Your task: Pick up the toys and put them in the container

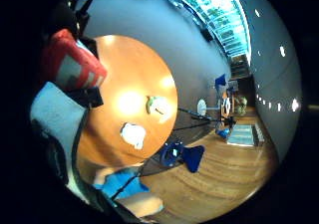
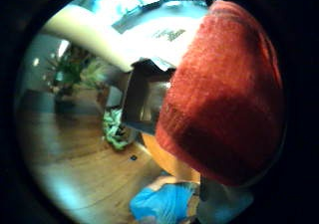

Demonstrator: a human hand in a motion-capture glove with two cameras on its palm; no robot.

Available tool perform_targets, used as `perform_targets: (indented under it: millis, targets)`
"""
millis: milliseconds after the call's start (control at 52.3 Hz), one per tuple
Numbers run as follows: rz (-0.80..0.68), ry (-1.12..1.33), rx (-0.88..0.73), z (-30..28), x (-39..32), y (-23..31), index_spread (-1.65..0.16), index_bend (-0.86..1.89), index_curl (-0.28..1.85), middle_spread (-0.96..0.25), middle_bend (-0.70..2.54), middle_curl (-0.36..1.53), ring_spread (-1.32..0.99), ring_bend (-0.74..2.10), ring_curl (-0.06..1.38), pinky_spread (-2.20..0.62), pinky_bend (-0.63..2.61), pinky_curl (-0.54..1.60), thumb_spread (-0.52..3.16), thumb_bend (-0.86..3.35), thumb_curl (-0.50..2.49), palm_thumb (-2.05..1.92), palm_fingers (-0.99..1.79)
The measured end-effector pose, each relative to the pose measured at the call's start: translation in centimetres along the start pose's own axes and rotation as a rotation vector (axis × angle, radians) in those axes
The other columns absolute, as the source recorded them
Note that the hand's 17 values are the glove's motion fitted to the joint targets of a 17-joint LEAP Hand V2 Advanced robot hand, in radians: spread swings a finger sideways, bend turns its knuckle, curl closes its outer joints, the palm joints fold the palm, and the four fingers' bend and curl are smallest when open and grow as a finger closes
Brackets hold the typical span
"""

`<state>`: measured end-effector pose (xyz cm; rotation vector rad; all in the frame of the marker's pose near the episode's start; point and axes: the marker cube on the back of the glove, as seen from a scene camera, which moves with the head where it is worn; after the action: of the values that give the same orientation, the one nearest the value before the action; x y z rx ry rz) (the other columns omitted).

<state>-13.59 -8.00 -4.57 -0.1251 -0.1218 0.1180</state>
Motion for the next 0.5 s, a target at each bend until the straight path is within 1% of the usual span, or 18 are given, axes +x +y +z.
perform_targets:
  millis: [38,57,115,229,344,497]
  targets:
    - [-0.177,0.089,0.0,0.7,-0.9,0.8,-0.31,0.13,0.22,-0.22,0.3,0.62,-0.39,1.04,0.52,-0.3,1.41,0.37,1.4,-0.01,0.4,0.39,0.41]
    - [-0.235,0.109,0.002,1.0,-1.6,1.1,-0.31,0.13,0.22,-0.22,0.3,0.62,-0.39,1.04,0.52,-0.3,1.41,0.37,1.4,-0.01,0.4,0.39,0.41]
    - [-0.304,0.118,0.006,1.5,-3.0,1.4,-0.31,0.13,0.22,-0.22,0.29,0.63,-0.39,1.04,0.52,-0.31,1.42,0.37,1.39,-0.01,0.4,0.39,0.41]
    - [-0.335,0.081,-0.005,2.9,-3.3,1.8,-0.31,0.13,0.22,-0.22,0.29,0.64,-0.38,1.04,0.52,-0.31,1.41,0.37,1.39,-0.01,0.4,0.38,0.42]
    - [-0.324,0.081,-0.05,5.1,0.3,2.6,-0.31,0.13,0.22,-0.21,0.28,0.65,-0.38,1.04,0.52,-0.31,1.42,0.37,1.38,-0.01,0.39,0.37,0.43]
    - [-0.347,-0.001,-0.077,7.2,-2.6,2.3,-0.31,0.13,0.21,-0.22,0.26,0.67,-0.38,1.04,0.52,-0.32,1.42,0.37,1.38,-0.01,0.39,0.37,0.42]
